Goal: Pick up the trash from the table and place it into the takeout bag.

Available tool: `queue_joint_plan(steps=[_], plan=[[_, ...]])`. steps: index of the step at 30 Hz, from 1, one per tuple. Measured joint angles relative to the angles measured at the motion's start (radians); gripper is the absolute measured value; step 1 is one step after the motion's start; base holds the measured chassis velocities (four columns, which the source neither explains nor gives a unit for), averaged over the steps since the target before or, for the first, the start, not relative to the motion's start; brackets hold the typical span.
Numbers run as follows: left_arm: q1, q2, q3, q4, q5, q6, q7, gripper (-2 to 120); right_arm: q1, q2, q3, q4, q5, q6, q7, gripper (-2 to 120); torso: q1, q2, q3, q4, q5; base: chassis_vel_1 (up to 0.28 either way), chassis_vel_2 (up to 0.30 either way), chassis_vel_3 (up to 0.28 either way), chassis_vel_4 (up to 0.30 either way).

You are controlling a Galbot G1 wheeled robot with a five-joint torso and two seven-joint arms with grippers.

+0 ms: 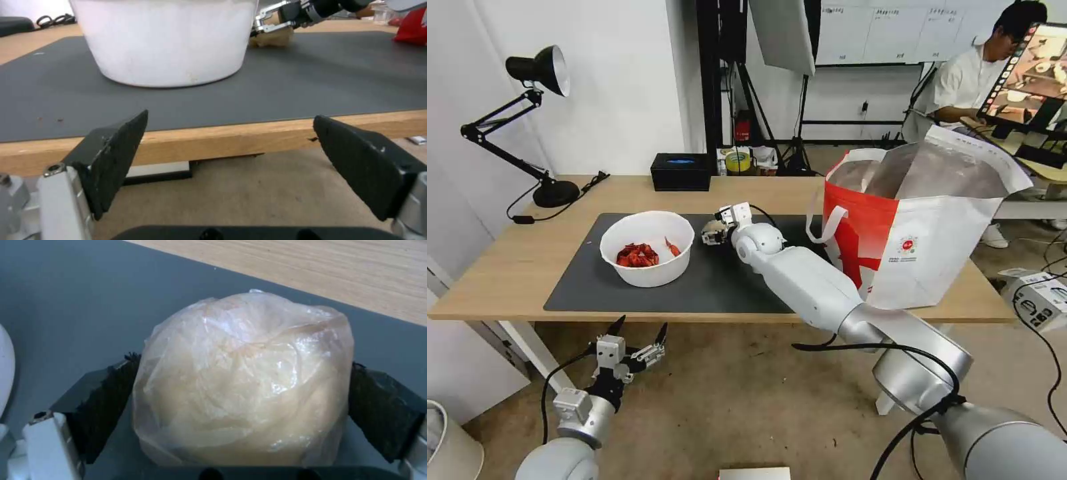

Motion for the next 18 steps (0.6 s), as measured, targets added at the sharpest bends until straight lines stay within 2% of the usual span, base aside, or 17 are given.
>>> queue_joint_plan(steps=[5, 18], plan=[[0.001, 0.001, 0.0, 0.001, 0.0, 0.0, 0.0, 100, 0.001, 0.0, 0.0, -0.009, -0.001, 0.002, -0.009, 99, 0.0, 0.0, 0.0, 0.0, 0.0, 0.0, 0.0, 0.0, 0.0], [0.004, -0.001, 0.006, 0.002, -0.002, 0.0, -0.002, 100, -0.004, -0.029, -0.01, 0.007, 0.002, 0.019, -0.016, 52, 0.0, 0.0, 0.0, 0.0, 0.0, 0.0, 0.0, 0.0, 0.0]])
